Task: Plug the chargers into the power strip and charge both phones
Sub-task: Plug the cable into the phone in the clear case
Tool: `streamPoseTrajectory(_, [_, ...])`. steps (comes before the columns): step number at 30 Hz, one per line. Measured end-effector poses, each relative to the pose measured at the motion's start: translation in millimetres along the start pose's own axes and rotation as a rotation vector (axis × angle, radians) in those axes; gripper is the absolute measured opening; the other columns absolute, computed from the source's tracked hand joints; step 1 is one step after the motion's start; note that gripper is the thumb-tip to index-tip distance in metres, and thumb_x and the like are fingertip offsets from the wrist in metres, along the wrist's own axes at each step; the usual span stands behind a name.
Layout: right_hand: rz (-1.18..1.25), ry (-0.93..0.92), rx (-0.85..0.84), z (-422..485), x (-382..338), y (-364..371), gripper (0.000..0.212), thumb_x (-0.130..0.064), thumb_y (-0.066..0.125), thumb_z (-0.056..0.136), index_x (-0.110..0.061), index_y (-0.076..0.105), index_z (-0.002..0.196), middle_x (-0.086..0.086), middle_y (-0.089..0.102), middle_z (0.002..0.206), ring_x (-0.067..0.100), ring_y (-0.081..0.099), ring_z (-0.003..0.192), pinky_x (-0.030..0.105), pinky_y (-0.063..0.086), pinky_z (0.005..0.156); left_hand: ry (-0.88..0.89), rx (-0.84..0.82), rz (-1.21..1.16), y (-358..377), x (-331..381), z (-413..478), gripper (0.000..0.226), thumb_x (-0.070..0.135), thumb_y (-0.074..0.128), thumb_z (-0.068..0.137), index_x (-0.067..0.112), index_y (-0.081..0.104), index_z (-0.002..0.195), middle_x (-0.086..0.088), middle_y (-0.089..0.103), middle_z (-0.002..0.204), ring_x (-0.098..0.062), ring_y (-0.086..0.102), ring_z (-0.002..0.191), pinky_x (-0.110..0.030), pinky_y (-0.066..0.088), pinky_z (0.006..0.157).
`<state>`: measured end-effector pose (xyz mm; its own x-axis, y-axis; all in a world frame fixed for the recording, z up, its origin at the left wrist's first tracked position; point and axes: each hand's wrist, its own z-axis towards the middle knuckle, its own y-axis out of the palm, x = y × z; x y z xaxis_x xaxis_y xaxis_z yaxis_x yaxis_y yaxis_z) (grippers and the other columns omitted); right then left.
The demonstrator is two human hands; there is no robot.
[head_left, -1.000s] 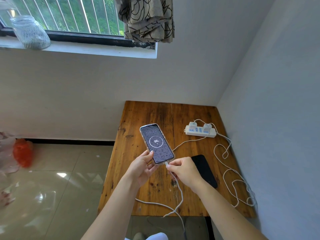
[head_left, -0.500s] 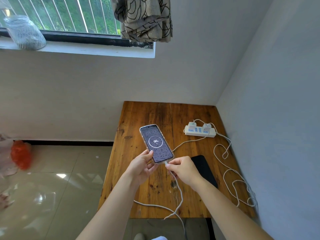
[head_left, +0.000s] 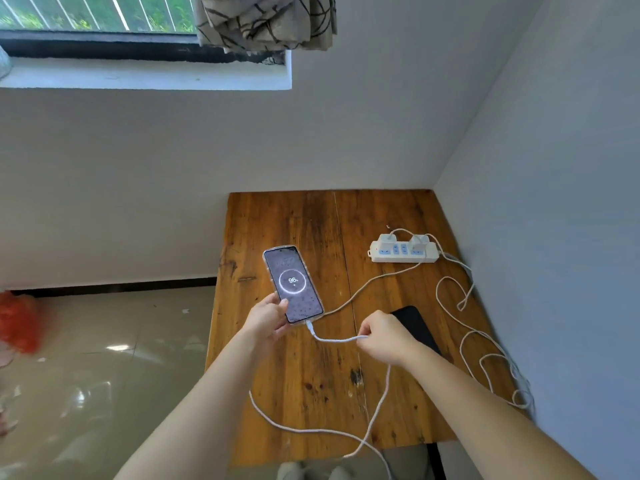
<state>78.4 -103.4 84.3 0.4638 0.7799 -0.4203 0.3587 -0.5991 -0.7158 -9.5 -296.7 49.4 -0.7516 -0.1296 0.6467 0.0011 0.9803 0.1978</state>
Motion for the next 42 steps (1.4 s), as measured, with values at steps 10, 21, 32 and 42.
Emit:
streamPoseTrajectory(10, [-0.412, 0.007, 0.295, 60, -9, 11, 0.025, -0.029, 0.054, 0.095, -0.014, 0.063, 0.113, 0.006, 0.058, 0.107, 0.015, 0.054, 0.084, 0.023, 0.048, 0.066, -0.14, -0.037, 0.248, -29, -47, 69, 0.037, 0.008, 0.046, 0.1, 0.008, 0.047, 0.137, -0.013, 0.064, 0.121, -0.028, 0.064, 0.106, -0.032, 0.056, 0.071])
streamPoseTrajectory(21, [0.082, 0.127, 0.3, 82, -12, 45, 0.023, -0.015, 0.052, 0.096, -0.015, 0.062, 0.116, 0.007, 0.068, 0.097, 0.018, 0.064, 0.077, 0.025, 0.056, 0.063, -0.16, -0.042, 0.305, -47, -75, 94, 0.039, 0.015, 0.058, 0.096, 0.013, 0.053, 0.135, -0.011, 0.067, 0.12, -0.025, 0.066, 0.107, -0.025, 0.056, 0.068])
streamPoseTrajectory(32, [0.053, 0.214, 0.032, 83, -11, 76, 0.071, -0.01, 0.055, 0.092, -0.022, 0.016, 0.151, 0.01, 0.045, 0.144, 0.026, 0.059, 0.114, 0.036, 0.056, 0.089, 0.115, 0.192, 0.838, -52, -88, 92, 0.039, 0.028, 0.065, 0.09, 0.013, 0.063, 0.126, -0.006, 0.068, 0.121, -0.023, 0.065, 0.105, -0.035, 0.056, 0.087])
streamPoseTrajectory(42, [0.018, 0.195, 0.165, 62, -12, 57, 0.047, -0.01, 0.052, 0.093, -0.017, 0.046, 0.138, 0.006, 0.043, 0.141, 0.022, 0.049, 0.12, 0.033, 0.053, 0.091, 0.299, 0.141, 1.38, -70, -118, 54, 0.06, 0.037, 0.048, 0.097, 0.024, 0.027, 0.151, -0.003, 0.026, 0.157, -0.02, 0.03, 0.142, -0.033, 0.04, 0.107])
